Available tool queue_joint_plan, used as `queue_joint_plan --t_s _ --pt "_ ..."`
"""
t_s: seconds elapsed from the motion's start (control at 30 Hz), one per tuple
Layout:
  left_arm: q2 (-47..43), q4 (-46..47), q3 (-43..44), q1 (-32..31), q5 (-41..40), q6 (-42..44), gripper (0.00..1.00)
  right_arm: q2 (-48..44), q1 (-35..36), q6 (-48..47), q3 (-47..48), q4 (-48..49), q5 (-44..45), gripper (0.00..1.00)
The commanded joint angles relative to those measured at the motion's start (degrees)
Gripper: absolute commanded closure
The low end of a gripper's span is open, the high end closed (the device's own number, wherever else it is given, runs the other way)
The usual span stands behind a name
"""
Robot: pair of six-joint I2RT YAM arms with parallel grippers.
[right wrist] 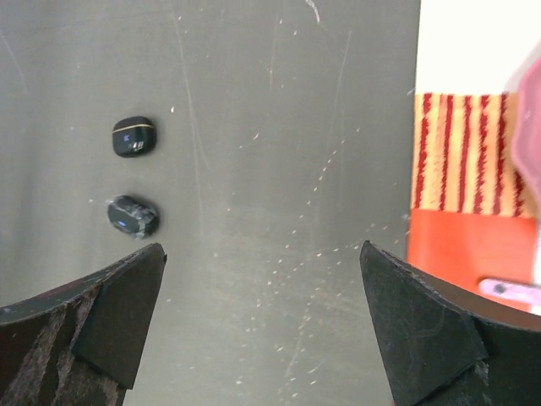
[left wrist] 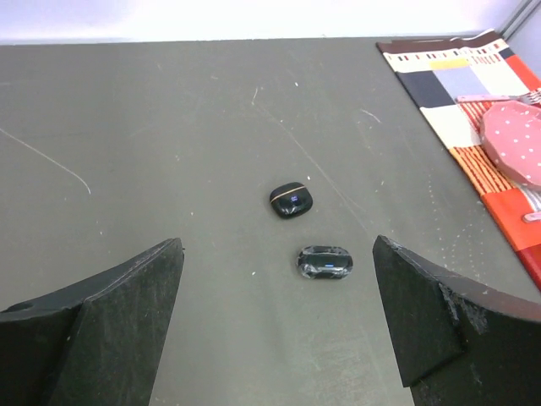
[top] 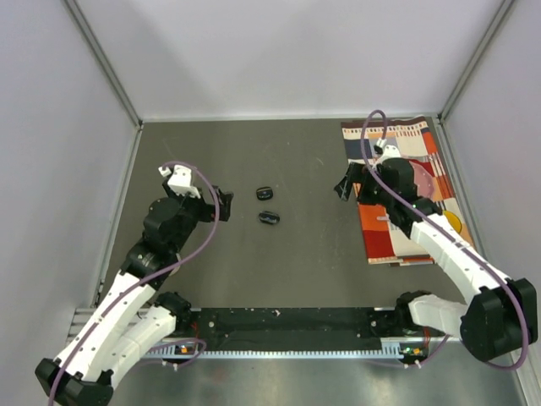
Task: Insert the wireless bluetooth earbuds into the charging case
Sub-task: Reset both arms
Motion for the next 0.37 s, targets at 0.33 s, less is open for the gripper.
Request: queue_joint_plan --t_s 0.33 --pt "-0.7 0.2 1.9 0.0 -8.9 0.1 0.01 -13.1 -0.1 -13.3 -22.1 19.6 35.5 0.01"
